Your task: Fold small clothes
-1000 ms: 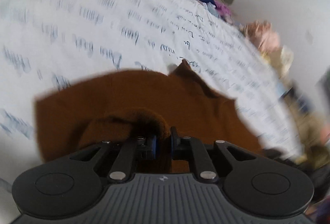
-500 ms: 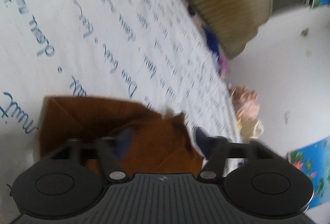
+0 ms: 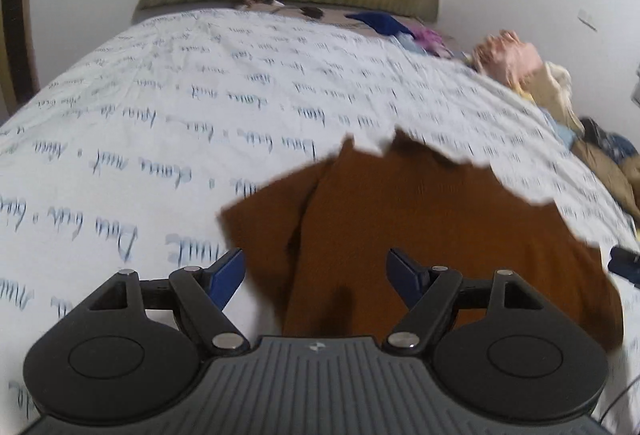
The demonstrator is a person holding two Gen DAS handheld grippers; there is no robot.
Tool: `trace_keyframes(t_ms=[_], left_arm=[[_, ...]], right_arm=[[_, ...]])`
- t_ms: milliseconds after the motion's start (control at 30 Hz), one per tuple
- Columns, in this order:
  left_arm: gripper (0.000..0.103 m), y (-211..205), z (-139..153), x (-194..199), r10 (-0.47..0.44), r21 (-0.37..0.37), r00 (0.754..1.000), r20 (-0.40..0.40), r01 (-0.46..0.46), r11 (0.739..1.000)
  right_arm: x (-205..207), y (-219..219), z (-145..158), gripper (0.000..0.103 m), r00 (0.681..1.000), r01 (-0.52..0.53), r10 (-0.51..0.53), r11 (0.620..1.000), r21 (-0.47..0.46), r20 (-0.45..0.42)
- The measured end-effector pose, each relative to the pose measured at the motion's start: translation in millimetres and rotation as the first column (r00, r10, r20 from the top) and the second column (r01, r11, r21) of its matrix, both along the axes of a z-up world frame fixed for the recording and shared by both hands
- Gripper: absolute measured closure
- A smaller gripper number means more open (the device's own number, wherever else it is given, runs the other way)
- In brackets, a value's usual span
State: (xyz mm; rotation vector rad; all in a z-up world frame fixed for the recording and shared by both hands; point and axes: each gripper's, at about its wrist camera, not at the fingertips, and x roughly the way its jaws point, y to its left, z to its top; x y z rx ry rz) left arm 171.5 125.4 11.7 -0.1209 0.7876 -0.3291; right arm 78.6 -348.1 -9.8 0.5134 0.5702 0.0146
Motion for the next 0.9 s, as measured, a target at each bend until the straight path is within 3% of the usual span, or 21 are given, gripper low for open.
trace_keyframes(t_ms=[67, 100, 133, 233, 300, 333, 367, 467, 600, 700, 767, 900], left_arm=[[0.027, 4.7, -6.8, -11.8, -0.017, -0.026, 1.000, -0.012, 0.016, 1.000], [0.034, 5.2, -9.5, -15.8, -0.024, -0.036, 1.000, -0.014, 0.024, 0.999], [0.051, 4.9, -12.0, -19.8, -0.038, -0.042, 0.999, -0.016, 0.037, 0.998], [0.086, -0.3, -18.3, -23.3, -0.038, -0.017, 0.999, -0.025, 0.038, 0.999], [0.090, -0.6, -19.8, -26.0, -0.042, -0.015, 0.999, -0.019, 0.042, 0.999], [0.091, 0.1, -19.6, -27.1, -0.038, -0.020, 0.999, -0.020, 0.038, 0.999], [0.092, 1.7, -19.1, -28.0, -0.030, -0.027, 0.999, -0.024, 0.030, 0.999], [0.093, 12.8, -15.3, -35.4, -0.011, -0.091, 0.999, -0.034, 0.008, 0.996], [0.095, 31.7, -12.5, -56.2, -0.013, -0.172, 1.000, -0.027, 0.008, 0.985], [0.096, 35.7, -24.1, -65.6, -0.010, -0.119, 0.999, -0.035, 0.005, 0.993], [0.096, 34.7, -35.2, -65.0, -0.005, -0.065, 0.999, -0.047, 0.002, 0.998], [0.092, 35.2, -22.5, -73.2, 0.016, -0.033, 1.000, 0.023, -0.016, 0.999]], right_arm=[[-20.1, -7.6, -4.9, 0.029, 1.000, 0.012, -0.012, 1.000, 0.024, -0.012], [-28.9, -9.0, -8.4, 0.029, 1.000, 0.014, -0.013, 0.999, 0.033, -0.020], [-37.9, -9.5, -12.7, 0.029, 1.000, 0.010, -0.008, 0.999, 0.042, -0.028], [-60.6, -3.5, -20.0, 0.030, 0.999, -0.036, 0.038, 0.997, 0.074, -0.028], [-70.9, 7.3, -22.1, 0.048, 0.996, -0.088, 0.090, 0.993, 0.083, -0.019], [-73.1, 13.7, -22.3, 0.076, 0.993, -0.110, 0.112, 0.991, 0.077, -0.026], [-73.2, 19.6, -22.7, 0.090, 0.992, -0.120, 0.123, 0.991, 0.055, -0.043], [-74.0, 32.6, -14.5, 0.091, 0.993, -0.108, 0.106, 0.992, -0.061, -0.044], [-88.4, 32.0, 9.1, 0.093, 0.996, -0.079, 0.083, 0.990, -0.112, 0.024], [-100.7, 31.6, 15.6, 0.093, 0.995, -0.097, 0.101, 0.987, -0.132, 0.022], [-100.4, 32.2, 5.8, 0.093, 0.994, -0.112, 0.109, 0.983, -0.147, -0.028], [-95.9, 34.5, -11.8, 0.087, 0.990, -0.096, 0.071, 0.972, -0.216, -0.118]])
